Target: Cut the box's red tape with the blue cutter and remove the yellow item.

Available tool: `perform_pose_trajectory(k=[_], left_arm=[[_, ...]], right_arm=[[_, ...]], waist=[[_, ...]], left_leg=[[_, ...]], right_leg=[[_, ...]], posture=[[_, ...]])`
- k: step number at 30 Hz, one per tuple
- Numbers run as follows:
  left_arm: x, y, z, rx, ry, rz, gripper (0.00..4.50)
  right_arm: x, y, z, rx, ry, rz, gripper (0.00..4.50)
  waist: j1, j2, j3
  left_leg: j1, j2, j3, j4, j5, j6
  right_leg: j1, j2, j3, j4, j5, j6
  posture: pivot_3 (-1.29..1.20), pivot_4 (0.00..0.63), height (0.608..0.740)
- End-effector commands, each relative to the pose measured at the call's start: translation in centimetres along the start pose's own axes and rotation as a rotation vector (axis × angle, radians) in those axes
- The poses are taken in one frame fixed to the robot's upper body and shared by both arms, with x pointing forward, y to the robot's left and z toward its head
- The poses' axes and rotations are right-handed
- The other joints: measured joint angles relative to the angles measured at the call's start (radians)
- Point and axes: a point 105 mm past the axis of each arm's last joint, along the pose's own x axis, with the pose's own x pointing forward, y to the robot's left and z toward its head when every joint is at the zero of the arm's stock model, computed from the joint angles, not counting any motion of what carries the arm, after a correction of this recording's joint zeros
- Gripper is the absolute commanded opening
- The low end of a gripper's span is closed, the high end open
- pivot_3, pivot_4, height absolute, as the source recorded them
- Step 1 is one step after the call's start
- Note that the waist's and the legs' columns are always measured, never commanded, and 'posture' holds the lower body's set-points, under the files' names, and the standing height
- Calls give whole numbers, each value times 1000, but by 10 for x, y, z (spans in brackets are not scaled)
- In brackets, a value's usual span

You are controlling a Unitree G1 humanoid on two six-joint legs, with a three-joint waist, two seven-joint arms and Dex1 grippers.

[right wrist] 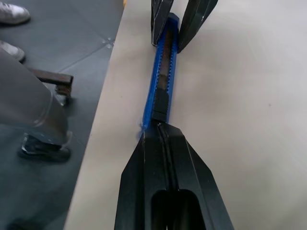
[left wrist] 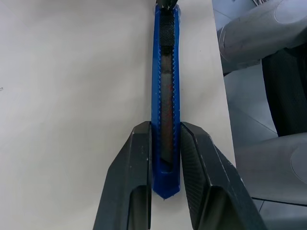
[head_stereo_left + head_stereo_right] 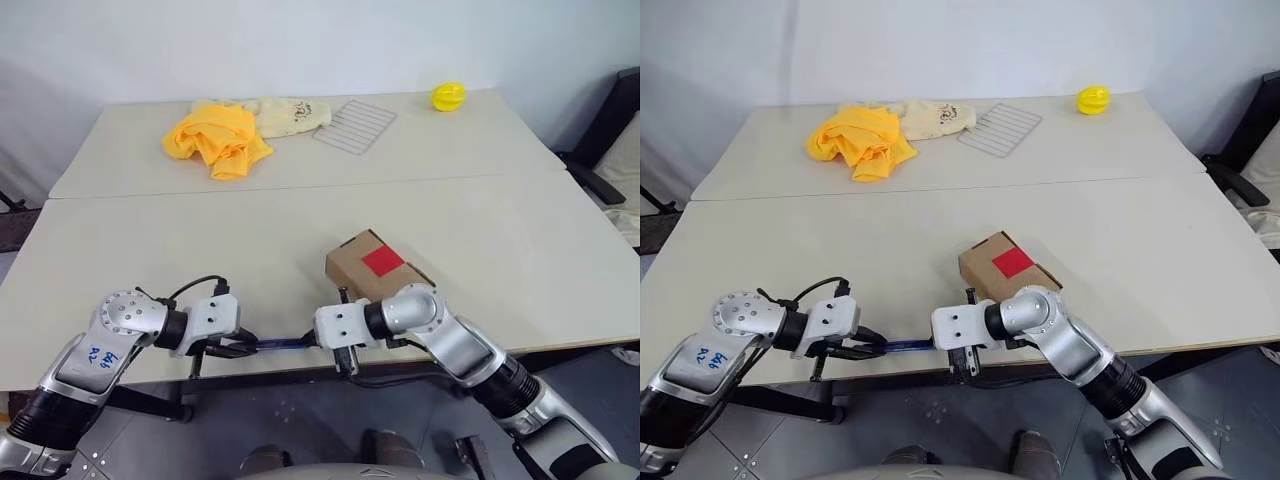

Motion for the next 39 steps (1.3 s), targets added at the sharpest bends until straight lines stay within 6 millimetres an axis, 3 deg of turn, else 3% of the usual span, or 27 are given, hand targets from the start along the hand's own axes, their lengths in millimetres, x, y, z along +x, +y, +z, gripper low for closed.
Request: perform_pose_trajectory(k=[1,9,22,33,39], left_arm=[[13,-21,-20,-72,64,-96,868],[13,-22,-18,-71,62,-100,868],[16,-23,-16,-70,56,-97,868],[17,-26,-15,-70,51,-99,868],[16,-25,-15,-73,51,-91,868]], right_arm=[[2,4,-4,-30,19,11,28],[9,9,-10,-56,33,40,28],[32,13,5,-93,-26,93,28],[56,5,15,-109,-67,90,28],[55,-2,21,-103,-92,79,28]], waist=[[0,0,0],[-1,0,0],[-1,1,0],[-3,3,0],[-3,3,0]], left_leg=[[0,0,0,0,0,0],[0,0,0,0,0,0],[1,0,0,-1,-1,0],[1,0,1,-1,-1,0],[1,0,1,-1,-1,0]], right_leg=[[0,0,0,0,0,0],[0,0,0,0,0,0],[0,0,0,0,-1,-1],[0,0,0,0,-1,-1],[0,0,-1,0,-1,-1]], posture=[[0,150,740],[0,150,740],[0,150,740],[0,150,740],[0,150,740]])
